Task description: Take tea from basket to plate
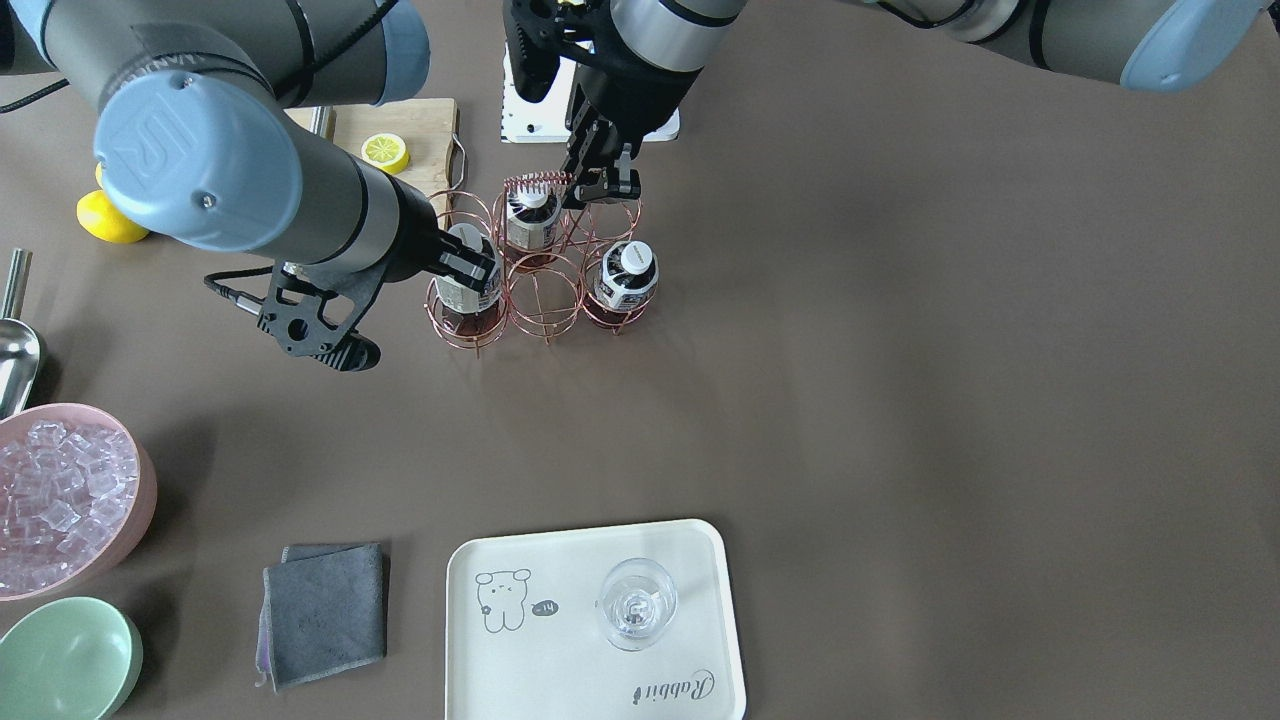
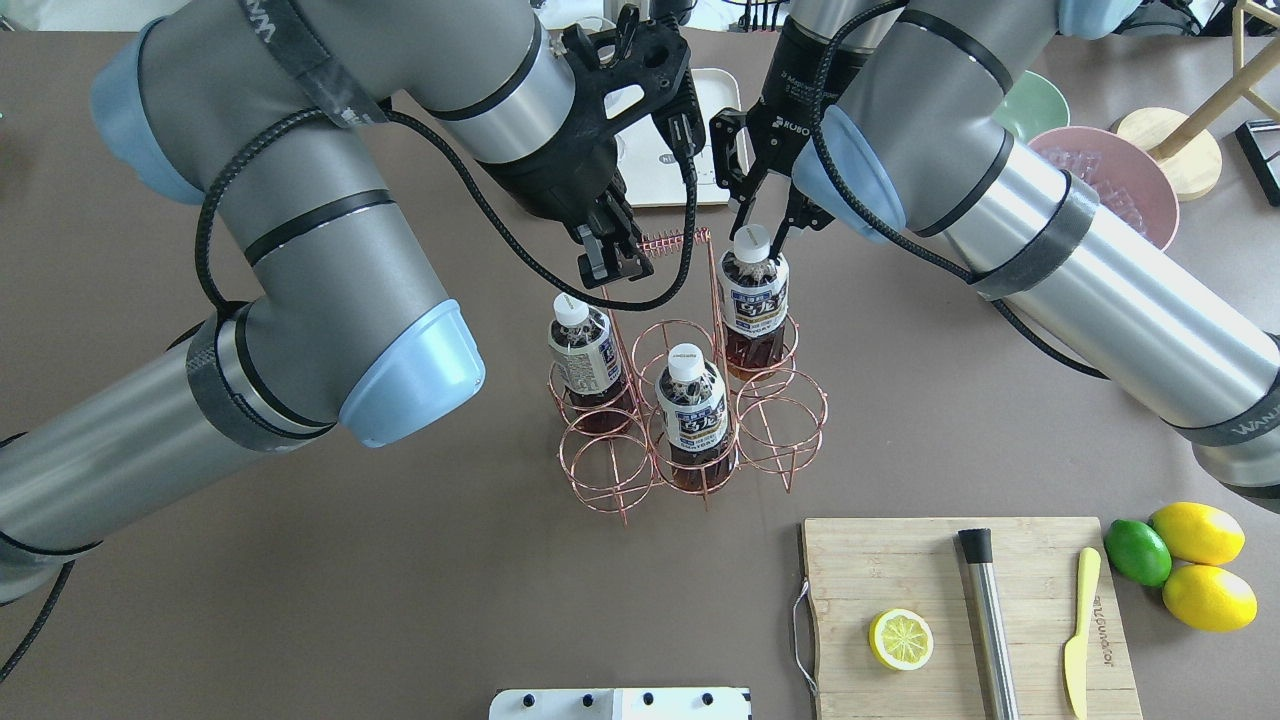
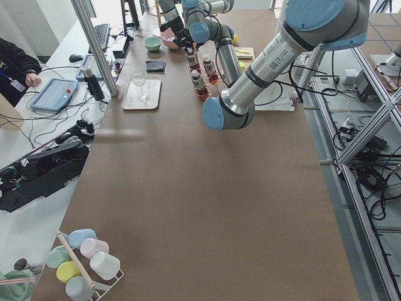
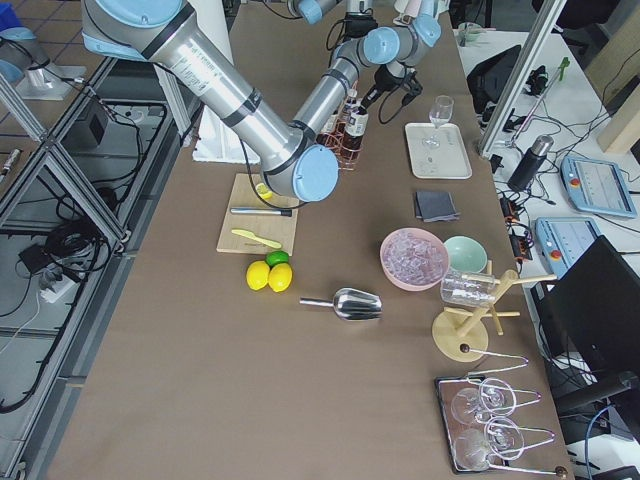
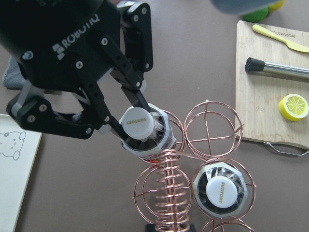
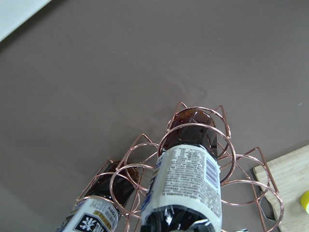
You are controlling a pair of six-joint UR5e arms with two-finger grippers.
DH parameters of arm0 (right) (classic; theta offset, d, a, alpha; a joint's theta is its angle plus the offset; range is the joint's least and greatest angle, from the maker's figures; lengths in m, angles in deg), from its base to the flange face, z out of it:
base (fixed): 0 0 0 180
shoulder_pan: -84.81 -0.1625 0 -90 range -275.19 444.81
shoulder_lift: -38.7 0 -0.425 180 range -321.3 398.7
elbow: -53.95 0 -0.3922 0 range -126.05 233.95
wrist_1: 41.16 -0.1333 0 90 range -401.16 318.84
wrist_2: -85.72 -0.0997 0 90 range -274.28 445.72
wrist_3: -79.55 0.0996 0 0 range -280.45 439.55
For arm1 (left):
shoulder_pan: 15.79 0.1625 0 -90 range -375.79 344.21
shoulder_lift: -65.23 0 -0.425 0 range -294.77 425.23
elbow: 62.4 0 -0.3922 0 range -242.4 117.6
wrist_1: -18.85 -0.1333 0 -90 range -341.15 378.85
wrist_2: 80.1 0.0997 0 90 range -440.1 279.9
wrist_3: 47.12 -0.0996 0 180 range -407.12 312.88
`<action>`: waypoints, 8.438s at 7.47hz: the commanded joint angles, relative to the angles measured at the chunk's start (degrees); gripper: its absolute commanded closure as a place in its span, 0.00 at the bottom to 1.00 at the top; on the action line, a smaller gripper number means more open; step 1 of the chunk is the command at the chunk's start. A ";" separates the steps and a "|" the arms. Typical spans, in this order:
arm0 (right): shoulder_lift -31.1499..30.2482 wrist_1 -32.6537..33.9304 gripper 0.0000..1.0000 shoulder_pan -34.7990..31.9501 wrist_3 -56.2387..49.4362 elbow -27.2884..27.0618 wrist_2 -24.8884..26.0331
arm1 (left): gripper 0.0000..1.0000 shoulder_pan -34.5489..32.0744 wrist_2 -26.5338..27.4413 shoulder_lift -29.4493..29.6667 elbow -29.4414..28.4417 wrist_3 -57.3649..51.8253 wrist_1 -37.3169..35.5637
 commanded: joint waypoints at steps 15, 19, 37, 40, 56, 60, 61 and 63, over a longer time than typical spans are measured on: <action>15.23 -33.27 1.00 -9.00 -11.96 48.34 -6.75 | 1.00 -12.83 -5.16 -9.47 11.87 -0.30 -0.70; 18.76 -38.36 1.00 -6.80 -11.96 51.43 0.27 | 1.00 -25.41 -13.59 -17.91 9.98 -6.16 0.00; 11.59 -24.01 0.43 -9.34 -24.32 32.42 9.78 | 1.00 -40.04 -4.65 -11.25 -24.93 -47.93 10.81; -3.70 -13.19 0.07 -10.22 -34.94 10.62 14.95 | 1.00 -39.42 -4.56 -11.69 -28.35 -47.76 10.90; -51.21 -26.59 0.01 -39.41 -77.35 -0.87 19.62 | 0.02 -38.89 -3.42 -11.78 -31.70 -47.23 12.22; -51.29 -28.18 0.01 -39.41 -77.18 -0.61 17.79 | 0.02 -39.15 -3.68 -11.69 -30.74 -47.14 12.13; -51.47 -28.27 0.01 -39.41 -77.26 -0.69 16.39 | 0.02 -40.81 -4.12 -11.86 -28.48 -41.66 12.04; -51.47 -28.36 0.01 -39.41 -77.18 -0.69 16.20 | 0.02 -42.66 -6.49 -17.28 -19.37 -24.11 12.13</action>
